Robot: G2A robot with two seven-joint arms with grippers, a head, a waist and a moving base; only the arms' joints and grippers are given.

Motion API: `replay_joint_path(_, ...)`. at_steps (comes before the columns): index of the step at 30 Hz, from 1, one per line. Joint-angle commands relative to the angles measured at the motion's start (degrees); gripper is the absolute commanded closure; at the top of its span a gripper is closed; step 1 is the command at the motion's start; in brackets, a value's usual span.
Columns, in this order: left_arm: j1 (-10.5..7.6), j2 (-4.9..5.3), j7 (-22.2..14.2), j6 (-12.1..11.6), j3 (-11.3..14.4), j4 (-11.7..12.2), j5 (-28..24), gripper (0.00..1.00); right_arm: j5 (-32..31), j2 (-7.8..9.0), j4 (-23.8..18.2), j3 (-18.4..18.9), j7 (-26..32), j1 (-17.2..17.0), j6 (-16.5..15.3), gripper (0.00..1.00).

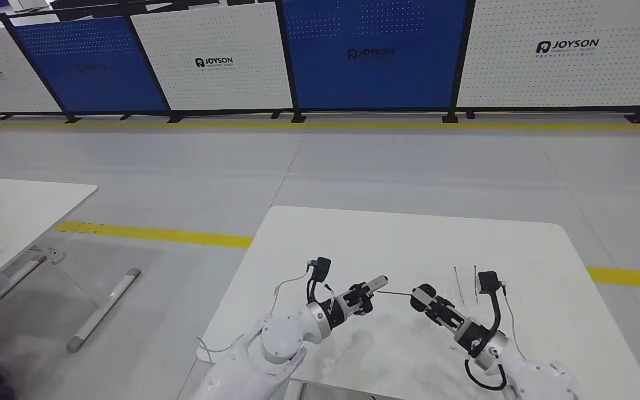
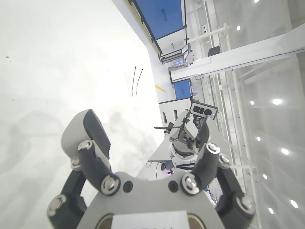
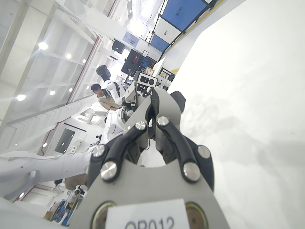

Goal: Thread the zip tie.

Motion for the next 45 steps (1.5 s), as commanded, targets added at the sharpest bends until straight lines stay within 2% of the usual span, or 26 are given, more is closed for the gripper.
replay_joint_path(1,0.08,-0.05,0.17,-0.56,0.01,-0.14,-0.79,0.0,0.4,-0.16,-0.22,-0.38,-0.65,-0.06,0.48,1.0)
replay_joint_path(5,0.84,-0.31,1.54,-6.37,-0.66,0.33,-5.65,0.0,1.37,-0.8,0.37,-1.72,-2.78,0.89,0.17,1.0)
replay_joint_path(7,1.01,-0.43,1.12,-8.24,-0.65,1.01,-8.1,0.0,0.8,-1.27,1.09,-2.99,-4.2,1.82,-0.05,1.0)
replay_joint_path(9,0.67,-0.54,0.36,-7.69,-0.4,1.9,-10.01,0.0,0.06,-1.74,1.96,-4.33,-5.27,3.02,0.5,1.0)
replay_joint_path(11,-0.19,-0.7,-0.58,-5.37,0.23,2.7,-11.69,0.0,0.11,-2.21,2.73,-5.38,-6.59,3.98,0.87,1.0)
replay_joint_path(22,-0.24,-0.8,-0.63,-5.58,0.65,2.63,-12.09,0.0,0.11,-2.21,2.73,-5.38,-6.59,3.98,0.87,1.0)
replay_joint_path(28,-2.66,-1.63,1.62,-6.26,2.42,3.89,-14.74,0.0,0.11,-2.21,2.73,-5.38,-6.59,3.98,0.87,1.0)
replay_joint_path(40,-2.92,-1.75,2.17,-5.81,2.59,4.4,-15.28,0.0,0.11,-2.21,2.73,-5.38,-6.59,3.98,0.87,1.0)
replay_joint_path(45,-3.14,-1.82,1.97,-7.43,3.15,4.56,-13.97,0.0,0.11,-2.21,2.73,-5.38,-6.59,3.98,0.87,1.0)
